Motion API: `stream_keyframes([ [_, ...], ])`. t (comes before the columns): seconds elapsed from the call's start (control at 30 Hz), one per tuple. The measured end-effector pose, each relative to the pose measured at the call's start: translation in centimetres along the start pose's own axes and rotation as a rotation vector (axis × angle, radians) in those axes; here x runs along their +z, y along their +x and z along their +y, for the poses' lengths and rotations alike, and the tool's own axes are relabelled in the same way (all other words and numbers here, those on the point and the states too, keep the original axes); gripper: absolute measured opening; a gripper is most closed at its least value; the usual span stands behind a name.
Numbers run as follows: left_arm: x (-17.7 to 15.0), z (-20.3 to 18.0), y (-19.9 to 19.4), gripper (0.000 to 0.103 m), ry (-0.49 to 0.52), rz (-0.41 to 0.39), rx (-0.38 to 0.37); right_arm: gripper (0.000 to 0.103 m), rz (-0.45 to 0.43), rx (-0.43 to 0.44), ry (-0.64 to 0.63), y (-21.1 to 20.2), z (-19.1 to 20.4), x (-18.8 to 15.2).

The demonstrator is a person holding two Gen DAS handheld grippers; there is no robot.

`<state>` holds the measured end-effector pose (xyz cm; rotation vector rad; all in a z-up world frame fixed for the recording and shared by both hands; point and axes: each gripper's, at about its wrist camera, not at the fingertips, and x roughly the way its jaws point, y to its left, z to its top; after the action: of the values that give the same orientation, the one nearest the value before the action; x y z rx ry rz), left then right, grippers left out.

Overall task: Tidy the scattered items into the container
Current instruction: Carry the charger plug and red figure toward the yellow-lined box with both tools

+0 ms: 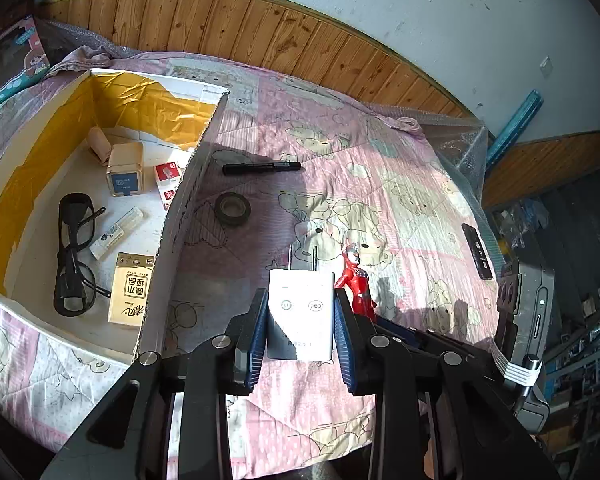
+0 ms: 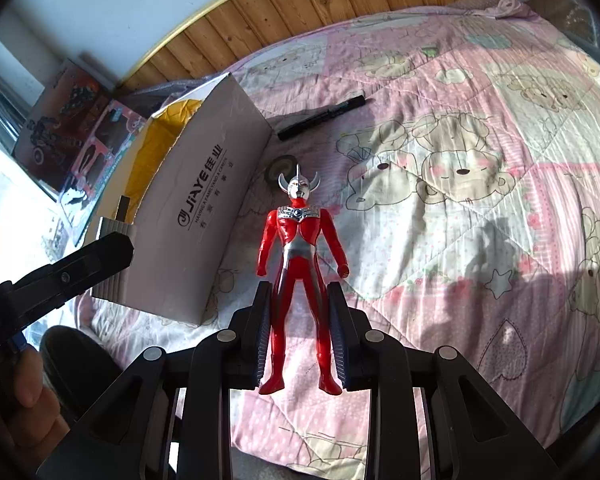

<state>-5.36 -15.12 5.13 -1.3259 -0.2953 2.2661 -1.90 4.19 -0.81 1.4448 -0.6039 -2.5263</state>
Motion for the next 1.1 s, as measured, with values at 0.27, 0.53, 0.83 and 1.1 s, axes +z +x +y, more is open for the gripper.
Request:
stream_keyframes([
  [0.27,0.3,0.8,-0.6,0.032,-0.017,-0.019,0.002,0.028,-0.004,0.017,-0.019,-0.6,1.5,0.2],
  [0.53,0.7,2.1,-1.3,0.032,-0.03,-0.039,0.021,0.028,-0.011,0.034,-0.046,-1.1,3.2,0.8],
  [0.83,1.0,3.9,-2.3,0.032,-0.05,-0.064,0.041,0.028,-0.015,0.043,-0.077,-1.4,5.1,1.4],
  [1.1,1.8,5.6,-3.4,0.032,-0.076,-0.091,0.046,0.028,-0.009,0.052,-0.102,-1.1,6.8,1.8],
])
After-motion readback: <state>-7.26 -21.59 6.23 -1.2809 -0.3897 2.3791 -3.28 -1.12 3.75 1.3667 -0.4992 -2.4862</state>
